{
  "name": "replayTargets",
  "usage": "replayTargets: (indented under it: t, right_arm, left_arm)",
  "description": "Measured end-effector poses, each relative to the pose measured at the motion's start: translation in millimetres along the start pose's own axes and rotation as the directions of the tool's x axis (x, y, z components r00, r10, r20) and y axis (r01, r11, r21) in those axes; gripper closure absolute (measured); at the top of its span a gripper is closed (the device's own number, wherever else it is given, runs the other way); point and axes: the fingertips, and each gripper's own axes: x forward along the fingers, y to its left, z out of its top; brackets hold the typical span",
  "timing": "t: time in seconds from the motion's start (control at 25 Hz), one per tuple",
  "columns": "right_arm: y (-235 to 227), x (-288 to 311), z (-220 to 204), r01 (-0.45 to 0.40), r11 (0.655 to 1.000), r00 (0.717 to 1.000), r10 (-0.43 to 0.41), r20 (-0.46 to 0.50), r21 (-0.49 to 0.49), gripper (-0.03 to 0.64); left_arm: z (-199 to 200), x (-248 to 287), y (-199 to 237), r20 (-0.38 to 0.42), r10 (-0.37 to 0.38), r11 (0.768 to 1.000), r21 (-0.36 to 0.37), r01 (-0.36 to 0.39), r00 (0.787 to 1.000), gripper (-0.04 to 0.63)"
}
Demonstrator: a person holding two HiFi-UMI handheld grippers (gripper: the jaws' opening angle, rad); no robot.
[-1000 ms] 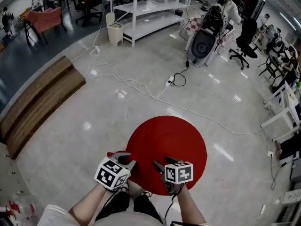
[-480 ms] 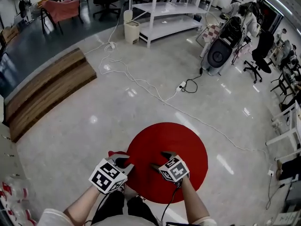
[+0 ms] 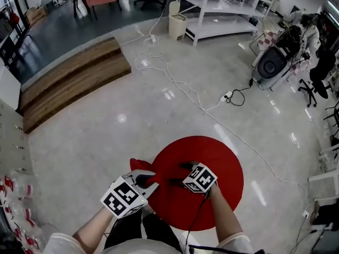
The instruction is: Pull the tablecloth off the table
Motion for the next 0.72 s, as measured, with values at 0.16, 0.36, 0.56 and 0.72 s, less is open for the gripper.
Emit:
replayTargets:
  t: [0.16, 0.36, 0.56, 0.72]
  right_arm:
    - [17, 8, 2, -0.114, 0.993, 0.993, 0.113, 0.017, 0.042, 0.264]
    - [31, 9, 1, -0.196, 0.976, 0.980, 0.192, 0.048, 0.093, 0.330]
    - [35, 8, 3, -0.176, 0.982, 0.984, 0.174, 0.040, 0.070, 0.410]
    - [37, 8, 2, -0.111, 0.993, 0.994, 0.110, 0.022, 0.039, 0.481]
  left_arm:
    - [6, -8, -5, 0.036, -0.026, 0.999, 0.026, 0.025, 0.999, 0.577]
    - [7, -13, -6, 0.037, -0.030, 0.999, 0.043, 0.028, 0.999, 0.577]
    - [6, -13, 0, 0.044, -0.033, 0.999, 0.042, 0.031, 0.998, 0.577]
    - [5, -9, 1, 0.040, -0.042, 0.998, 0.042, 0.041, 0.998, 0.577]
